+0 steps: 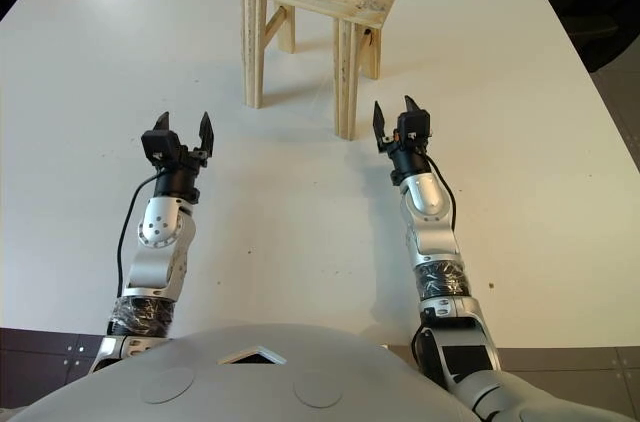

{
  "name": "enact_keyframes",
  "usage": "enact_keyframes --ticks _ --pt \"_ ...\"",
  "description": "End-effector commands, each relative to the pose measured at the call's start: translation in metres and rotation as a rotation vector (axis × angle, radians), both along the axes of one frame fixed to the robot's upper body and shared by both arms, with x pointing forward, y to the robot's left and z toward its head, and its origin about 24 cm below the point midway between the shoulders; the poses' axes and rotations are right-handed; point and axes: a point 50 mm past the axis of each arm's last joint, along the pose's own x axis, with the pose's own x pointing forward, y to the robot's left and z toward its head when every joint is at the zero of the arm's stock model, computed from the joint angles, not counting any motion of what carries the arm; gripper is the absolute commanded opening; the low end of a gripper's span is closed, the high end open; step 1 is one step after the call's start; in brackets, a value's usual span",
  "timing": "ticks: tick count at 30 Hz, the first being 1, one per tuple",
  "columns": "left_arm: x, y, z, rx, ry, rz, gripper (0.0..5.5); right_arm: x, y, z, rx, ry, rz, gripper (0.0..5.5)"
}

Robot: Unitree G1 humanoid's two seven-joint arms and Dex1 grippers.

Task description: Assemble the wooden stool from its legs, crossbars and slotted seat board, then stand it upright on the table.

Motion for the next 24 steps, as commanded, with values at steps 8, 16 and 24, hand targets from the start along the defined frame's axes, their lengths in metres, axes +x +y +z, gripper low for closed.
enact_keyframes --ticks 8,16,24 --pt "0.008 -0.003 -0.012 0.002 0.031 0.066 3.54 0.027 -0.004 0.005 -0.024 0.041 0.001 2.91" --pt "0.013 -0.018 -0.017 -0.01 0.049 0.04 3.54 0.032 -0.013 -0.007 -0.033 0.132 0.015 2.91" --pt "0.029 -0.015 -0.02 -0.008 0.118 0.018 3.54 0.031 -0.024 -0.035 -0.073 0.283 -0.059 2.91"
